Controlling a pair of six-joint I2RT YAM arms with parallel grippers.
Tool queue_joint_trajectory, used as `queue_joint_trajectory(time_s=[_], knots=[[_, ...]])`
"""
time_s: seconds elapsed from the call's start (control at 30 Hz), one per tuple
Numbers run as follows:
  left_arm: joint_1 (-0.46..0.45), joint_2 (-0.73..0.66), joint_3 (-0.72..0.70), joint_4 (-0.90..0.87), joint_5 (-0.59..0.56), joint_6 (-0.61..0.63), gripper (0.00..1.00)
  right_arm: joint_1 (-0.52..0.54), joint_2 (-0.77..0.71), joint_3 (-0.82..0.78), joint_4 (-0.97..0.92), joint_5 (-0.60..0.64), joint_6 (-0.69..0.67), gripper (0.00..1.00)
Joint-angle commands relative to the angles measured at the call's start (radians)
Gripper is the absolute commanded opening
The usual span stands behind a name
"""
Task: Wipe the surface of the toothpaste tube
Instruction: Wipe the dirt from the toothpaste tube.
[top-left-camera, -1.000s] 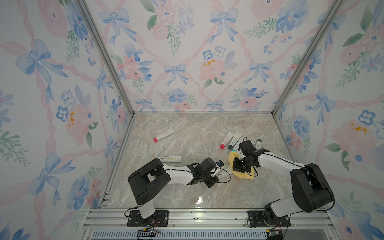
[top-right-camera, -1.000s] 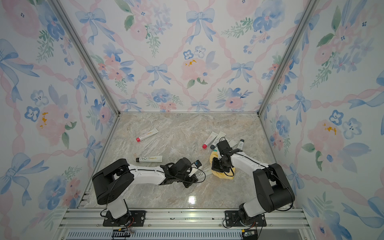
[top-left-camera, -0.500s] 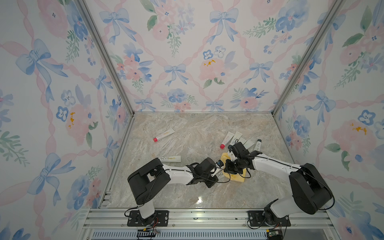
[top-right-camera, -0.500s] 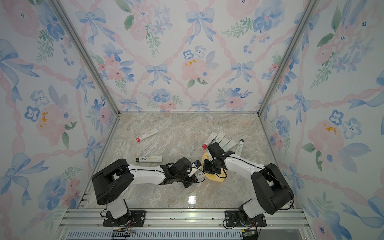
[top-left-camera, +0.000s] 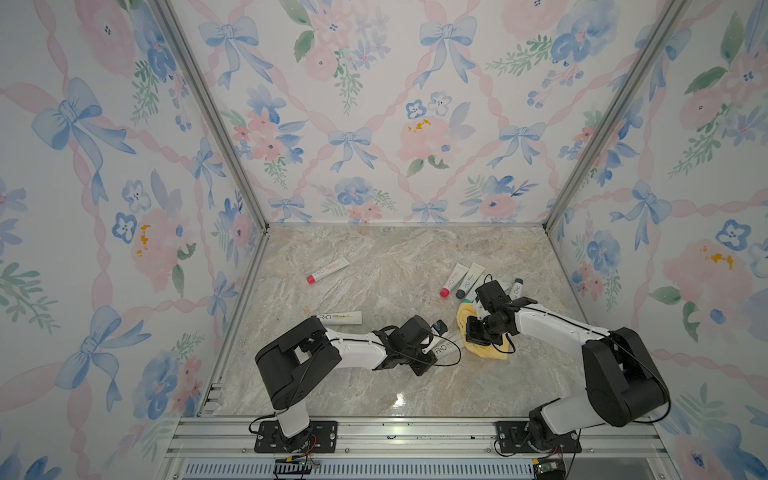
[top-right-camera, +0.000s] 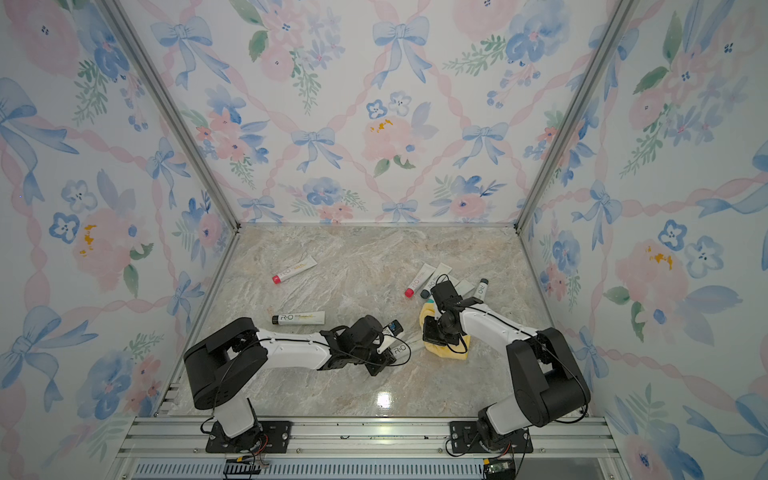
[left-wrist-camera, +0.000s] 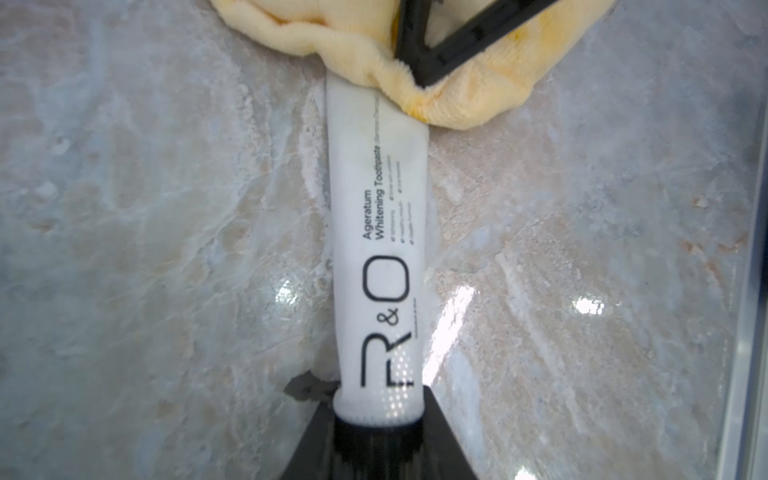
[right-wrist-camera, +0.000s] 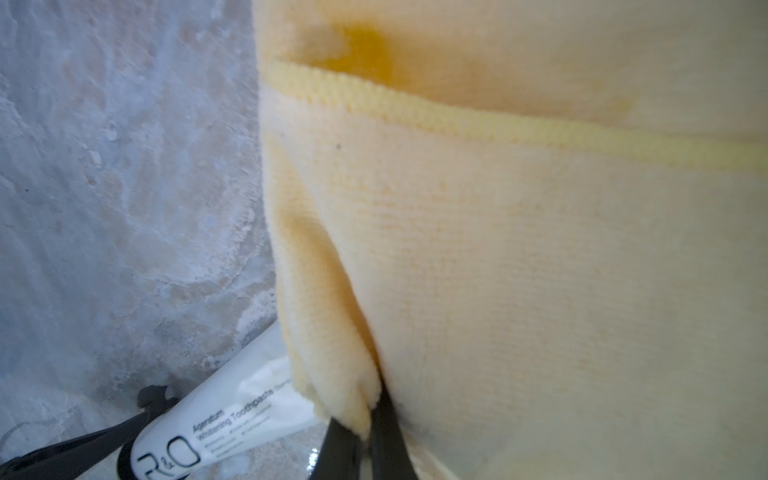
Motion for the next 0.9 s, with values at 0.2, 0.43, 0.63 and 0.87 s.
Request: queue_joint_trajectory(time_s=[0.2,0.43,0.63,0.87], knots=[[-0.003,0.011,-0.025,-0.056,-0.007,0.013,0.25,0.151,0.061,-0.018,0.08,-0.164,0.099,0.07],[-0.003,0.011,-0.025,-0.055,-0.008,0.013,0.25,0.219,0.004,-0.012,0.098,-0.226,0.171,0.08],[-0.004,0.012,-0.025,-0.055,-0.013,0.012,0.24,0.173,0.026,-0.015,0.063,-0.17,0.124,0.07],[-0.004,-0.032,-0.05,-0.055,-0.05,-0.001,0.24,0.023,0.004,-0.066,0.036,-0.098,0.052,0.07]])
